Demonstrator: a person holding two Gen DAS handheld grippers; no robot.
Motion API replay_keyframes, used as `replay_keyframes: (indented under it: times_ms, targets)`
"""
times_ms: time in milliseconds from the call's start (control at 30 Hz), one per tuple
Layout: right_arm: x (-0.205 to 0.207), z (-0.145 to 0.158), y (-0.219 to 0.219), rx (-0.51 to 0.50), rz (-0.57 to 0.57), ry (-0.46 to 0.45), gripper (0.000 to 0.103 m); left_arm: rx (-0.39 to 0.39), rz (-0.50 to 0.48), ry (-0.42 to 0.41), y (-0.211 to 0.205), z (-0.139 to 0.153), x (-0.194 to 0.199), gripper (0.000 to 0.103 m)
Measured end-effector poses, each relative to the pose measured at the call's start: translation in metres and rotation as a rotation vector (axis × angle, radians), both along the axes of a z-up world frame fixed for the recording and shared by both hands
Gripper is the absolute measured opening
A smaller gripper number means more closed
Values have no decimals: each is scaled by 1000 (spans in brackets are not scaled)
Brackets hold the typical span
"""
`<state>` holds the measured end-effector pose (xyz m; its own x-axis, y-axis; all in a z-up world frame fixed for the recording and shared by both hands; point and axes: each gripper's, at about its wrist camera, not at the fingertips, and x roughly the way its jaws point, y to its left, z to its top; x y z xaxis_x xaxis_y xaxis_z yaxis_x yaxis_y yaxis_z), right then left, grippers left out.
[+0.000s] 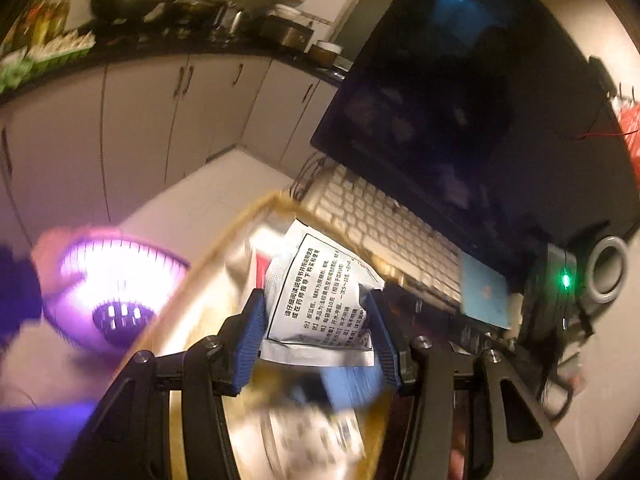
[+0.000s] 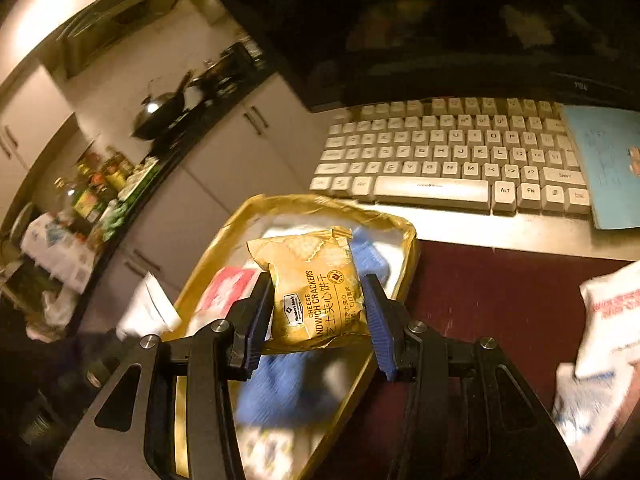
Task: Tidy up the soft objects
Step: 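Carry the leaflet and cracker packet into the tray and release them, then grasp the white desiccant packet with the left gripper while the right gripper grasps a snack bag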
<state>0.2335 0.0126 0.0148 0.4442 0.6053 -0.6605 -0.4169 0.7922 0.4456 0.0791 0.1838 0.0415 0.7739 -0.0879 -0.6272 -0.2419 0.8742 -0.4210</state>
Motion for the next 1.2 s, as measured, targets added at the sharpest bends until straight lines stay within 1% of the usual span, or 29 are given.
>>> replay_keyframes:
  times_ms: [33,67,100,133,200,233,333,400,433,500,533,600,667,700,733,767,800,900,1000,1067,1133,1200]
  targets:
    - [2,-5,0,8,1,5,45,-10,-22,28,3,-2,16,51]
    - [3,-7,0,11,3,-7,45,-16,-31,39,6,-3,24,51]
    - [4,-7,-1,12,6,-17,45,-6,-46,53,7,-4,36,51]
    - [4,-9,1,13,10,-29,45,1,-52,69,8,-5,43,51]
    - [4,-11,5,14,16,-56,45,-3,-49,131,14,-9,69,51]
    - [4,-11,6,15,21,-69,45,-3,-51,142,12,-11,72,51]
    - [6,-13,6,61,30,-45,45,22,-35,186,15,-14,97,51]
    - [8,-15,6,66,25,-29,45,34,-40,228,16,-22,110,51]
    - [10,-16,7,61,29,-22,45,31,-59,262,14,-28,116,52]
    - [11,-17,15,-1,38,-28,45,32,-85,273,11,-31,118,54]
    - [11,-18,18,-30,44,-36,46,42,-78,274,11,-33,117,57]
    - [10,-18,21,-35,60,-35,47,45,-57,271,12,-33,111,59]
    - [8,-15,20,-22,74,-48,47,6,-53,257,16,-32,103,60]
    - [7,-13,18,-15,76,-57,49,-4,-56,246,17,-30,100,60]
    - [6,-11,16,7,80,-66,57,-10,-61,230,17,-27,96,65]
    - [4,-9,14,27,84,-73,63,-7,-61,221,17,-26,93,68]
    - [3,-8,11,43,83,-83,69,-2,-57,210,17,-23,91,68]
    - [2,-5,6,74,79,-91,69,-7,-27,175,20,-15,77,68]
    - [2,-4,4,90,86,-81,69,-27,11,116,19,-4,51,68]
    - [0,-1,1,100,88,-89,69,-21,33,65,10,4,28,68]
    - [-4,5,-5,102,94,-81,69,-1,32,22,-5,10,6,68]
    - [-9,10,-14,101,96,-65,69,13,25,4,-19,12,-6,69]
